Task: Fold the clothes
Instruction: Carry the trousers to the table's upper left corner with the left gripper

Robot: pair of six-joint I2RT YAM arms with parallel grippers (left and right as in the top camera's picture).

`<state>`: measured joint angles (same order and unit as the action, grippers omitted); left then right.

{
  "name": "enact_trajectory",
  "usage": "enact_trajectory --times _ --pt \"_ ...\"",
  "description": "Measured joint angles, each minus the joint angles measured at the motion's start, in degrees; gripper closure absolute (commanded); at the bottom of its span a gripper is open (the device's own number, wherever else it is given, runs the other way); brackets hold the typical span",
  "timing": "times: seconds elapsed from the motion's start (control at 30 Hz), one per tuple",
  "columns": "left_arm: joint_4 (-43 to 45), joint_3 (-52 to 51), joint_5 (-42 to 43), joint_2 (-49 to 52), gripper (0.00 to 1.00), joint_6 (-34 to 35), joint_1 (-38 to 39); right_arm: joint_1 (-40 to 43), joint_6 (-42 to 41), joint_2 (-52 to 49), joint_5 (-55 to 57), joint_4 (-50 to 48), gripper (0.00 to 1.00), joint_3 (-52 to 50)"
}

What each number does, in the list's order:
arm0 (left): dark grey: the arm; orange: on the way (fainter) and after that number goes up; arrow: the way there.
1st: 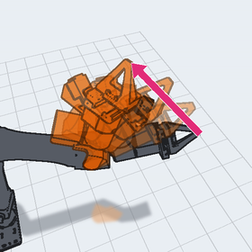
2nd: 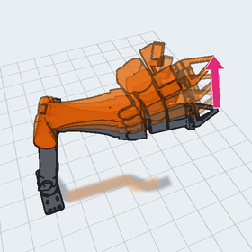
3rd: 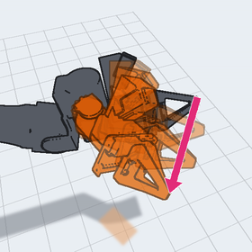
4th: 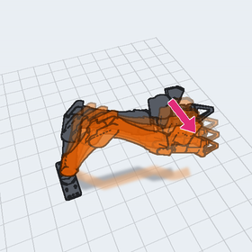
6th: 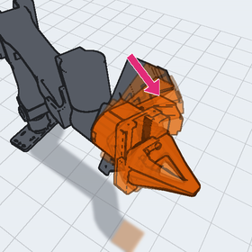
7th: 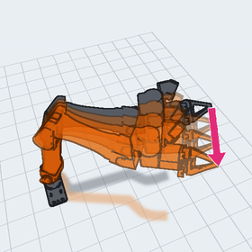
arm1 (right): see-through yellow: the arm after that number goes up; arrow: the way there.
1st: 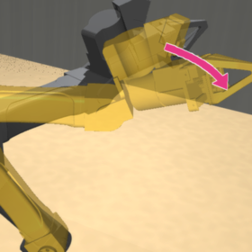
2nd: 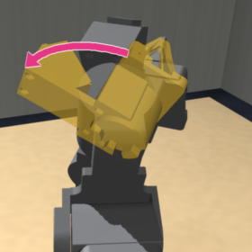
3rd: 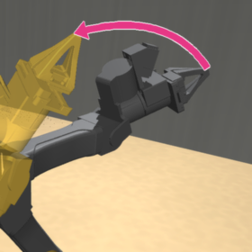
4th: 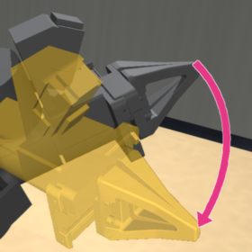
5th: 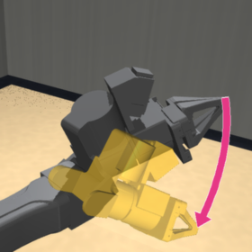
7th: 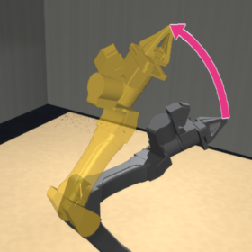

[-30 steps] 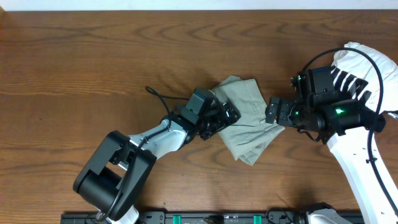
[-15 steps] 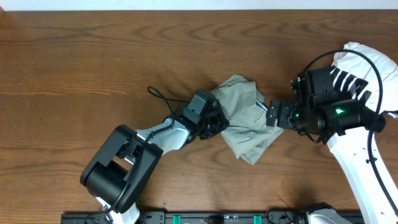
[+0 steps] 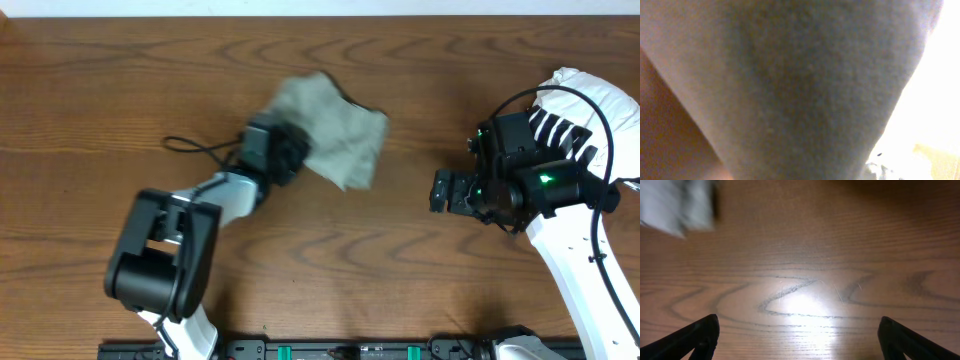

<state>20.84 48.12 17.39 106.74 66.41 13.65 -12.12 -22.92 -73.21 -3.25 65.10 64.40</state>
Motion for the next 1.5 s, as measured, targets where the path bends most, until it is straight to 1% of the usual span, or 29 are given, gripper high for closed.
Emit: enact_trajectory --times 0.1,0.27,0.4,0.57,0.67,0.8,0.93,1.0,1.03,1.07,1.1,1.13,1.17,1.2,1.5 --pt "2.0 0.0 -2.5 0.0 0.94 0.7 -6.5 0.0 0.0 0.0 0.0 0.8 0.01 0.0" --pt "2.2 0.8 -5.4 1.2 0.94 1.1 -16.5 0.0 0.0 0.0 0.0 1.4 0.01 0.0" --pt "1.9 7.7 -4.8 6.8 0.94 0.6 -21.5 0.0 0.0 0.0 0.0 0.9 0.01 0.0" --pt "-0.9 22.0 -2.5 16.1 0.94 -0.7 -23.3 0.0 0.0 0.0 0.0 0.2 0.01 0.0" --pt "-3.2 28.4 -1.6 20.3 0.94 -1.9 -23.3 0.0 0.0 0.0 0.0 0.2 0.01 0.0" --pt "-5.6 33.2 -1.0 23.0 0.94 -3.3 -23.3 0.0 0.0 0.0 0.0 0.2 0.01 0.0" --pt "-6.7 34.2 -1.1 23.5 0.94 -4.0 -23.6 0.0 0.0 0.0 0.0 -0.5 0.01 0.0" --pt "-7.2 34.2 -1.2 23.5 0.92 -4.5 -23.8 0.0 0.0 0.0 0.0 -0.7 0.01 0.0" --pt "-7.4 34.2 -1.2 23.5 0.87 -4.8 -24.0 0.0 0.0 0.0 0.0 -0.8 0.01 0.0" --pt "-7.4 34.2 -1.2 23.5 0.67 -5.0 -24.1 0.0 0.0 0.0 0.0 -1.0 0.01 0.0" --pt "-7.4 34.2 -1.2 23.5 0.41 -5.5 -24.3 0.0 0.0 0.0 0.0 -1.1 0.01 0.0" --pt "-7.5 34.2 -1.4 23.5 0.21 -5.4 -24.5 0.0 0.0 0.0 0.0 -1.1 0.01 0.0" --pt "-7.6 34.2 -1.6 23.5 0.08 -5.4 -24.7 0.0 0.0 0.0 0.0 -1.1 0.01 0.0" --pt "-7.0 34.3 -1.1 23.5 0.01 -5.4 -24.9 0.0 0.0 0.0 0.0 -1.1 0.01 0.0" --pt "-6.9 36.0 0.3 23.1 0.02 -7.4 -25.2 0.0 0.0 0.0 0.0 -0.8 0.01 0.0"
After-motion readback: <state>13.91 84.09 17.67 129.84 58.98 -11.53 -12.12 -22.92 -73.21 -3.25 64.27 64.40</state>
